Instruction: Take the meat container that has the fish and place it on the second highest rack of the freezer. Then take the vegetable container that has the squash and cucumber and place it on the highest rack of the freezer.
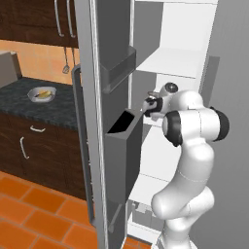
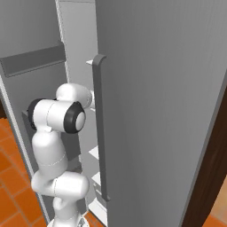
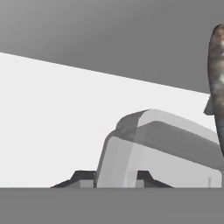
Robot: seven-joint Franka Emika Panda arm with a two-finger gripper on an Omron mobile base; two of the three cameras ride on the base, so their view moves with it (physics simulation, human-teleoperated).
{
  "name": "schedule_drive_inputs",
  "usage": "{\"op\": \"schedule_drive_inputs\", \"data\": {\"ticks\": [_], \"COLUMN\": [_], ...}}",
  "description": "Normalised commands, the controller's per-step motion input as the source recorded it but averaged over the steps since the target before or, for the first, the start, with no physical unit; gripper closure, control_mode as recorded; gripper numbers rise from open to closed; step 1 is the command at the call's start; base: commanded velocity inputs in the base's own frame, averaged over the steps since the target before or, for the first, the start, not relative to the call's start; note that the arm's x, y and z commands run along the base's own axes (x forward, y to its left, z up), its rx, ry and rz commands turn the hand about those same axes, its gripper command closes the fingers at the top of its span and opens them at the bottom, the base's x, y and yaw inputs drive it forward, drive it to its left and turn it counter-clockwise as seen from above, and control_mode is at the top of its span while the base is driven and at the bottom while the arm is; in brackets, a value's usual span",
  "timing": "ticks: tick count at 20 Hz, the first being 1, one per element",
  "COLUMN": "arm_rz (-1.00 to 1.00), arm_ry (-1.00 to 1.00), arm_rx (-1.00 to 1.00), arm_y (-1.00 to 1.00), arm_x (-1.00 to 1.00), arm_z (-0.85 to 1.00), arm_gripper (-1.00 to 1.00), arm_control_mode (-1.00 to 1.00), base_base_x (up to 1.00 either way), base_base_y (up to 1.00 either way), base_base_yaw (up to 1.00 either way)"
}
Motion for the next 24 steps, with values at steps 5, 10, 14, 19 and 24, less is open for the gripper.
{"op": "schedule_drive_inputs", "data": {"ticks": [5,10,14,19,24], "arm_rz": [0.0,0.0,0.0,0.0,0.0], "arm_ry": [0.0,0.0,0.0,0.0,-0.05], "arm_rx": [-0.01,0.0,0.0,0.0,0.0], "arm_y": [0.0,0.0,0.0,0.0,0.03], "arm_x": [0.03,0.0,0.0,0.0,-0.16], "arm_z": [-0.11,0.0,0.0,0.0,0.0], "arm_gripper": [1.0,-1.0,-1.0,-1.0,-1.0], "arm_control_mode": [-1.0,-1.0,-1.0,-1.0,-1.0], "base_base_x": [0.0,0.0,0.0,0.0,0.0], "base_base_y": [0.0,0.0,0.0,0.0,0.0], "base_base_yaw": [0.0,0.0,0.0,0.0,0.0]}}
